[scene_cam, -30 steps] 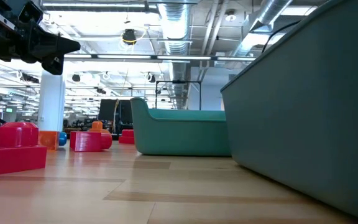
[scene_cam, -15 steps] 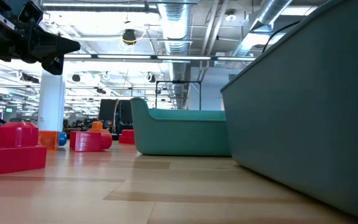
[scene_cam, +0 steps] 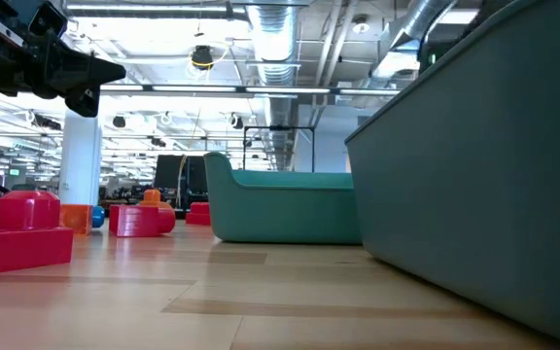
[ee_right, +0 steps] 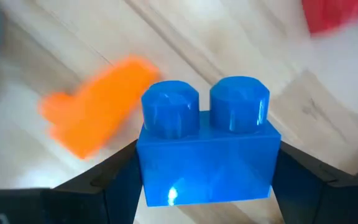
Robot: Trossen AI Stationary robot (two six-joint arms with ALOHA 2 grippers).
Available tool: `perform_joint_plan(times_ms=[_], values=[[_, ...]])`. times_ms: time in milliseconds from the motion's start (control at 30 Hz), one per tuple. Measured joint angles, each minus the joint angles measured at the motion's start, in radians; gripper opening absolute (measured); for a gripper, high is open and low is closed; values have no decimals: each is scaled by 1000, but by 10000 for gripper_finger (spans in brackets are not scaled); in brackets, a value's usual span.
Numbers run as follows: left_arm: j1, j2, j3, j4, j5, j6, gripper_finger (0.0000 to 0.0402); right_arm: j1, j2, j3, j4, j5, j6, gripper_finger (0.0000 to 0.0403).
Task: Sort & place blocks by color
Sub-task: Put the blue game piece into the green bin
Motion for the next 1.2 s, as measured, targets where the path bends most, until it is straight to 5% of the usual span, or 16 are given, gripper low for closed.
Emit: perform_joint_plan(times_ms=[300,767,1200], values=[[0,0,0,0,0,0,0,139,-78,50,262,-20,78,295],[0,0,0,0,0,0,0,357,40,50,749,-23,12,296],[0,0,0,0,0,0,0,453,222,130,781,-20,-10,296]])
